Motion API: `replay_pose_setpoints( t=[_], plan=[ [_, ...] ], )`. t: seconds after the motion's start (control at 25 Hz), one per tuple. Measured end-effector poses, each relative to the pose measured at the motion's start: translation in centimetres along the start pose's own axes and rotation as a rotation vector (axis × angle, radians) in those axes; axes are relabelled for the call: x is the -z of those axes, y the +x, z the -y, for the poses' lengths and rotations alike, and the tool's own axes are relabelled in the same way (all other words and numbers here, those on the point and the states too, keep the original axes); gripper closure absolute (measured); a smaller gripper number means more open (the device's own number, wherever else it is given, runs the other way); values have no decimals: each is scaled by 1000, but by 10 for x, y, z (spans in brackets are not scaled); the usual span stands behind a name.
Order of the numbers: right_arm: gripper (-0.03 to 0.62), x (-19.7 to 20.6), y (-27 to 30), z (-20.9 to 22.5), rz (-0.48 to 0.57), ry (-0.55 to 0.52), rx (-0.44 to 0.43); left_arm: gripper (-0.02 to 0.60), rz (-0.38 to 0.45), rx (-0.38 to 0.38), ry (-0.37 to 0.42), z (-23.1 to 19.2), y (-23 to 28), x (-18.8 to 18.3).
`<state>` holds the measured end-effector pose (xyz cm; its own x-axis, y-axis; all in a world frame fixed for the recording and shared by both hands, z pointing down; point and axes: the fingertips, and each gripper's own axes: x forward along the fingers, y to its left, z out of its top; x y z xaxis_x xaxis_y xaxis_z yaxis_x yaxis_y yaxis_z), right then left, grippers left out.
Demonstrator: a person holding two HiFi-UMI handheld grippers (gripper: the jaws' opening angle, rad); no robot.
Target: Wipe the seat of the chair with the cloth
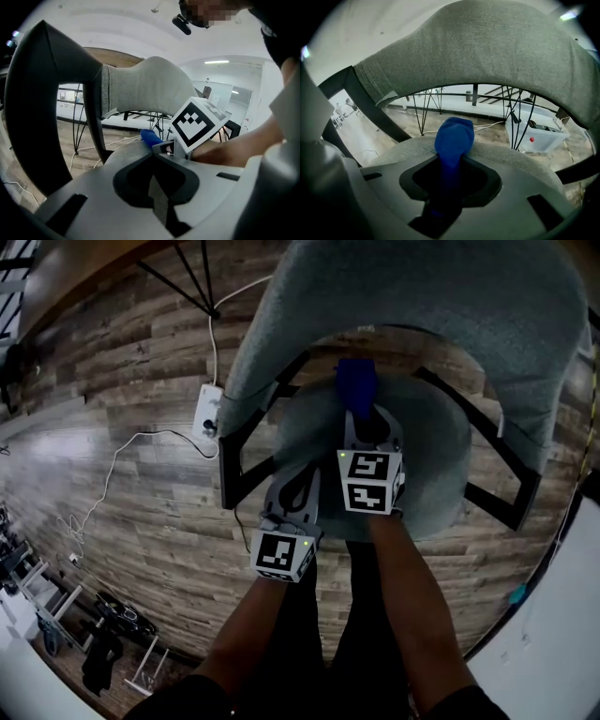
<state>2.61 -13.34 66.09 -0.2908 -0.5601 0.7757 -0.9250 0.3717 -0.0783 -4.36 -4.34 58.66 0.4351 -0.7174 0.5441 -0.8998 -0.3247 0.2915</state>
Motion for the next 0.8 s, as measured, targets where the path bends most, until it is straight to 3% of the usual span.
replay_pose_setpoints(
  t=[0.8],
  plan=[
    [473, 31, -32, 103, -3, 156, 166, 580, -30, 60, 41, 33, 27, -2]
  ],
)
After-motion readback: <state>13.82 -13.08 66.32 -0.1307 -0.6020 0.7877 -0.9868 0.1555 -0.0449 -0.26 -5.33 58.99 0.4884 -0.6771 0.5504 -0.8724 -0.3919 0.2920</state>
